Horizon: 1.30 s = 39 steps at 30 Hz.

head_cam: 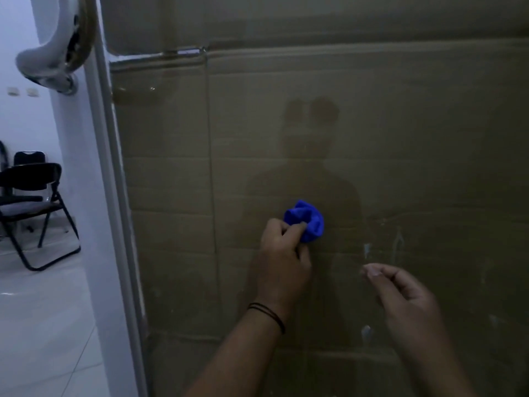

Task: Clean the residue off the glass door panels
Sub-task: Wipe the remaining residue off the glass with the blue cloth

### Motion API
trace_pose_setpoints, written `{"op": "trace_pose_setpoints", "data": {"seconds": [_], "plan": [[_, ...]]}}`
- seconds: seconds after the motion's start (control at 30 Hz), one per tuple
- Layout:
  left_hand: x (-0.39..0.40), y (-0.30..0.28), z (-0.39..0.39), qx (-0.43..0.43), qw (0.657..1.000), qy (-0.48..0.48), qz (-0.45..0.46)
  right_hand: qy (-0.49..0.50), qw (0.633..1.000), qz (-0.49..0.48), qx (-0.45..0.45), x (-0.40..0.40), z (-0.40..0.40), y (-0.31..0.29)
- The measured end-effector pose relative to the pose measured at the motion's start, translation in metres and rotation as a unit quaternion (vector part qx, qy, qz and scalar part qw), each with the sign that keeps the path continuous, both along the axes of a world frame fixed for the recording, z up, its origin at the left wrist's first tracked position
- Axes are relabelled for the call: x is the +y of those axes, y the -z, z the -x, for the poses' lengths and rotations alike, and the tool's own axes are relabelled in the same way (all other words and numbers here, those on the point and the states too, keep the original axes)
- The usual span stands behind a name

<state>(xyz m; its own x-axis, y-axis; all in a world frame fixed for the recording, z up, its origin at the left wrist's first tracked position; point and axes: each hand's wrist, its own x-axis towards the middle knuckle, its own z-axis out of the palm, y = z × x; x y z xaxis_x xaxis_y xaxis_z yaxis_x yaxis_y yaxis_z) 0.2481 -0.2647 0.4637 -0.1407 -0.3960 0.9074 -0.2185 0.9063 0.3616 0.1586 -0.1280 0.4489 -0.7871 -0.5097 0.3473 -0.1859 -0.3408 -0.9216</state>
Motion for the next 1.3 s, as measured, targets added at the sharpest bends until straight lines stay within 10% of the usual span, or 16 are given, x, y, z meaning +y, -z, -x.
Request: {"op": "trace_pose_setpoints", "data": {"seconds": [0.37, 0.83, 1.3], "plan": [[-0.049, 0.012, -0.089, 0.105, 0.978, -0.169, -0.069, 0.107, 0.992, 0.023, 0.069, 0.036, 0.056, -0.016], [0.057, 0.014, 0.069, -0.030, 0.996, 0.083, -0.007, 0.099, 0.993, 0.033, 0.047, 0.053, 0.076, 0.006], [-0.047, -0.055, -0.040, 0.142, 0.981, -0.133, 0.013, 0.088, 0.994, 0.059, 0.041, 0.053, 0.092, 0.003]]}}
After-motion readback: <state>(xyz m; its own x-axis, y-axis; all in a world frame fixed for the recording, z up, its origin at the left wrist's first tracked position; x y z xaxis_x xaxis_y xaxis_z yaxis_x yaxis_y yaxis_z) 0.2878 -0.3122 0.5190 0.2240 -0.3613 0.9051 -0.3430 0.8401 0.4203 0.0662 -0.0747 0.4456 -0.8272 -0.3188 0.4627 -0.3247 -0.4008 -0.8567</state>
